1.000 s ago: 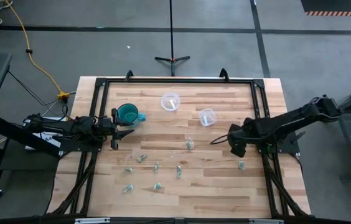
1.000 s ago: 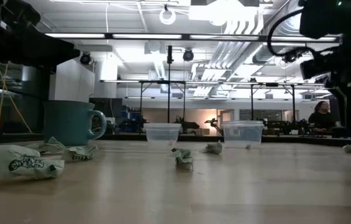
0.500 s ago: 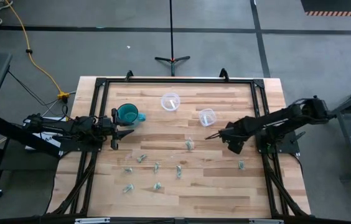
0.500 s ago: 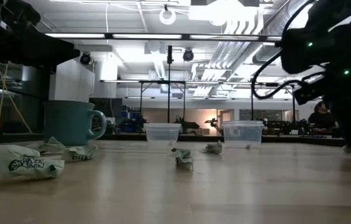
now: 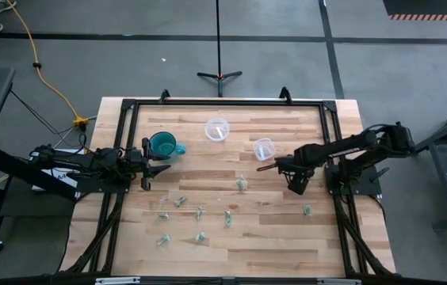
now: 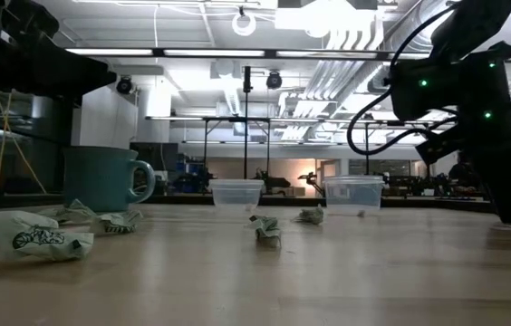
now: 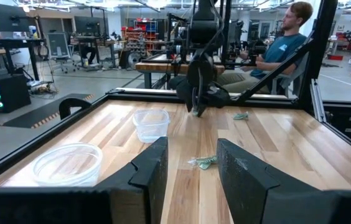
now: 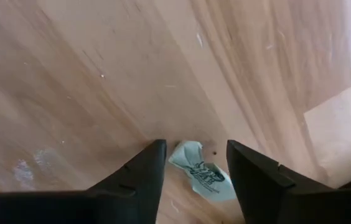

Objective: Pick and place items into bin
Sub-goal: Put the stevia packet into the small transparent bin

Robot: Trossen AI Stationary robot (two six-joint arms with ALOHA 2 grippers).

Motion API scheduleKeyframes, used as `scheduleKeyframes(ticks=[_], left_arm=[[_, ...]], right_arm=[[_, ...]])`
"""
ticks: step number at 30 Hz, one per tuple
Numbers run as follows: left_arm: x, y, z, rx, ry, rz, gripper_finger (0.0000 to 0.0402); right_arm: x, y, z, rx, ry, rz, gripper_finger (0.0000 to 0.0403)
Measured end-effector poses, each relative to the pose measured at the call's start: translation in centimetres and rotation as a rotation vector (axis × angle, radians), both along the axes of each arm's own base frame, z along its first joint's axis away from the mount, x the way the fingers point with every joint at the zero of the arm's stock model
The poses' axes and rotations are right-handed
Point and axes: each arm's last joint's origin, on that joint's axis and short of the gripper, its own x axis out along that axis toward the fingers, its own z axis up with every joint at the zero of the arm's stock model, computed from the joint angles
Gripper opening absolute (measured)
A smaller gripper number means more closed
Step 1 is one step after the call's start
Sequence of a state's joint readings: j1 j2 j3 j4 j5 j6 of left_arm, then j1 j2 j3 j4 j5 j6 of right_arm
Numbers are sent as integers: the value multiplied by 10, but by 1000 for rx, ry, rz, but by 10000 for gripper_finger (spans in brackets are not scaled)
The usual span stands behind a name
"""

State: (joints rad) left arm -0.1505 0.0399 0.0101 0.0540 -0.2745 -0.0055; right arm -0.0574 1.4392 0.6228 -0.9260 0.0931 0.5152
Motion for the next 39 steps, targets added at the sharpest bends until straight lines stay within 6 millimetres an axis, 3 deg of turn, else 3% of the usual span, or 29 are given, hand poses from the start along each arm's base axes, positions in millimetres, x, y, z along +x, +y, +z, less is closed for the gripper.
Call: scheduleKeyframes(ticks=[14, 20, 33, 39], left_arm=[[0, 0, 0, 0, 0, 0, 172], [0, 0, 0, 0, 0, 0, 172], [0, 0, 0, 0, 1, 0, 172], [0, 0, 0, 0, 1, 0, 172]], right_arm=[[-1, -1, 0, 43, 7, 5, 20], [2, -3, 2, -5, -5, -28, 15], [74, -11, 60, -169, -443, 253, 5], [93, -23, 74, -307, -616, 269, 9]])
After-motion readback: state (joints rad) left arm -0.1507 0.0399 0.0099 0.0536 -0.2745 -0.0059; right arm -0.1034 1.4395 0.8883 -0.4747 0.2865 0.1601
